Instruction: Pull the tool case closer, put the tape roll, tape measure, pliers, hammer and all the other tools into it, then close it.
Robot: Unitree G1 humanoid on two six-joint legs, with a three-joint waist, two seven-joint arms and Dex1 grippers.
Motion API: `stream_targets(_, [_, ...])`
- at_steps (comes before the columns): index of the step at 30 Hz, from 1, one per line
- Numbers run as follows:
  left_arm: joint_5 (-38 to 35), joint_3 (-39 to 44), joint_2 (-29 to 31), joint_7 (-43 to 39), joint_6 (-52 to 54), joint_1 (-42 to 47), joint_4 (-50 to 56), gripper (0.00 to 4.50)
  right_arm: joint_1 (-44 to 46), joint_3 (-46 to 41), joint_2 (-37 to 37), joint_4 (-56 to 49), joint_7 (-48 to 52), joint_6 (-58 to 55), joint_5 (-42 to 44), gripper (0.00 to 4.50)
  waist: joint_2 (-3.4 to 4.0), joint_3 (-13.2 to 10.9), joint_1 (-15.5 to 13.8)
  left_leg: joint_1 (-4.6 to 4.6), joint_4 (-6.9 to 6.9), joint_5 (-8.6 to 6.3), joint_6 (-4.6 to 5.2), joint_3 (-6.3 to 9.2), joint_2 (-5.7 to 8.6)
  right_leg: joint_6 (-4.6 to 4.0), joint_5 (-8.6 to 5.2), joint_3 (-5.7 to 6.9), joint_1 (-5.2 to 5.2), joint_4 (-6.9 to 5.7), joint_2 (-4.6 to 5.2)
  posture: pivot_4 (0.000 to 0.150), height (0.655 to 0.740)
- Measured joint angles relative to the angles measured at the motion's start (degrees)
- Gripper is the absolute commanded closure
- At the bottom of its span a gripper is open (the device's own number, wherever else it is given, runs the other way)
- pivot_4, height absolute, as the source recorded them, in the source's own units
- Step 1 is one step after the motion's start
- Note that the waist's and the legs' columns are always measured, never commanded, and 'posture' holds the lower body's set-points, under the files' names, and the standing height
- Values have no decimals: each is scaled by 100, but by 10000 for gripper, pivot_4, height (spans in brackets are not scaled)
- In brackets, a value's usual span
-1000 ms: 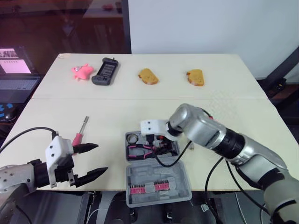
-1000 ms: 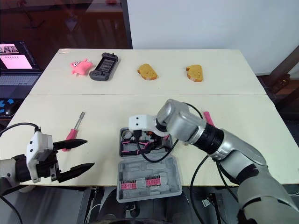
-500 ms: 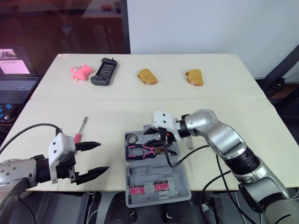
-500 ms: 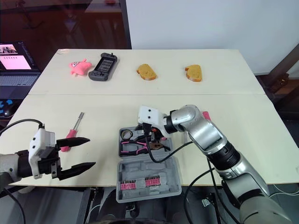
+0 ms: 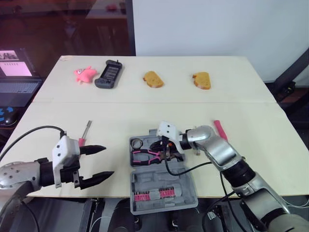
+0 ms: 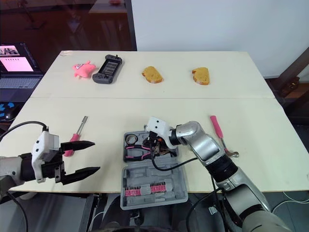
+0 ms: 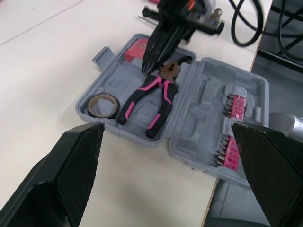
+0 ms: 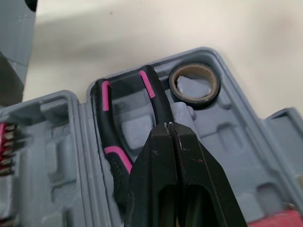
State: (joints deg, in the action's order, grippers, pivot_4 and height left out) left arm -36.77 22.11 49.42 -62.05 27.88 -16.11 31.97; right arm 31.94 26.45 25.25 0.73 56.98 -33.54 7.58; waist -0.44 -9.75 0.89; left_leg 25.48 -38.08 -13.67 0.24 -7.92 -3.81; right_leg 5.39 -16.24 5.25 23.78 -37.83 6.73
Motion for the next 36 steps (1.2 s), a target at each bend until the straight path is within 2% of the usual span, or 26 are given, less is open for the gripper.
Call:
stream_targets(24, [0, 0, 86, -15, 15, 6, 0, 0, -207, -231, -9, 206, 67, 145, 52, 44274, 0, 0, 6, -2, 0, 1, -1, 3, -1, 0, 0, 0, -1, 0, -2, 1500, 7188])
stream_targets(36, [-1, 0, 105, -17, 20, 1, 0, 0, -205, 7, 17, 519, 169, 678, -305, 44274, -1, 2, 10, -13, 0, 1, -2, 4, -1, 0, -1, 0, -11, 1, -2, 1500, 7188])
